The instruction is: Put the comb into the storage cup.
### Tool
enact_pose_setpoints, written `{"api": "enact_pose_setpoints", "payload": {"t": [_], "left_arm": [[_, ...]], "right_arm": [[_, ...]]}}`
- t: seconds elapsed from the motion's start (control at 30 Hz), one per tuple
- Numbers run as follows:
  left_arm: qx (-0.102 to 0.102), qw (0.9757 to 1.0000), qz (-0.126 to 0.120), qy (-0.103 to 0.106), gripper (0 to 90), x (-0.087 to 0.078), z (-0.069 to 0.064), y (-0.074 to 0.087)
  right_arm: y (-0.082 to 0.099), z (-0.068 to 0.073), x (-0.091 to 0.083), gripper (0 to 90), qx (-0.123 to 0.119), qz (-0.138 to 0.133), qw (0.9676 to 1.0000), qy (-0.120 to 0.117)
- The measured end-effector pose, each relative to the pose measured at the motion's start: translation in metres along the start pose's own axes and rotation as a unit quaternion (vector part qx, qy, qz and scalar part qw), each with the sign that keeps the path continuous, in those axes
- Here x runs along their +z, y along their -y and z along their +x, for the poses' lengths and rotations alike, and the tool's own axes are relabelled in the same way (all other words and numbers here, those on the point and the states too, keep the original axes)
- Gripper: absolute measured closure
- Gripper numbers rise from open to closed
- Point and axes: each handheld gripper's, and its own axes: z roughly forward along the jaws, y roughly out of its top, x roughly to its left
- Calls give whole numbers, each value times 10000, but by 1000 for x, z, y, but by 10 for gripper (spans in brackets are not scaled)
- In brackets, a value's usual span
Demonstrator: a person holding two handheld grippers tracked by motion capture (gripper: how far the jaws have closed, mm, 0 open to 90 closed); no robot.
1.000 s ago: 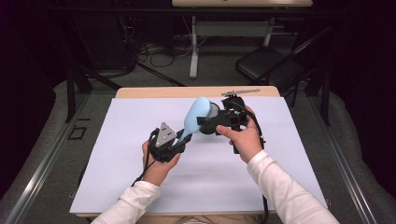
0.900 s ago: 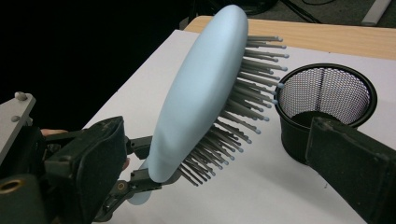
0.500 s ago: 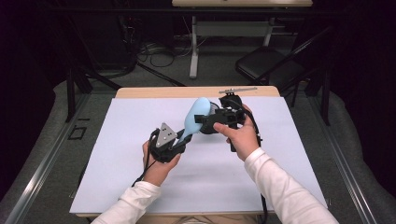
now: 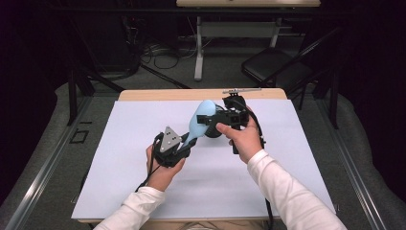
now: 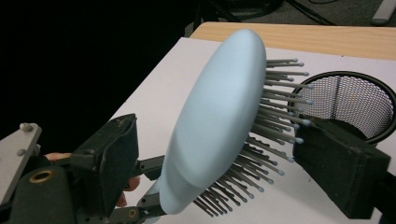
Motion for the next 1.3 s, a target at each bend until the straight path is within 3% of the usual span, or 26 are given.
{"api": "enact_pose_setpoints", "payload": {"t": [0.2,0.93,1.3], "left_arm": [[12,10000,-8,-25,703,-1,0,0],[86,9999,-39,-73,704,0,-2,1],[120,9999,-34,-82,704,0,-4,1]], "right_arm": [[-2,1,3,144,8,10,10000,-22],[-5,-3,5,227,375,22,9989,-273],[-6,-5,5,246,482,-14,9985,-269]]}}
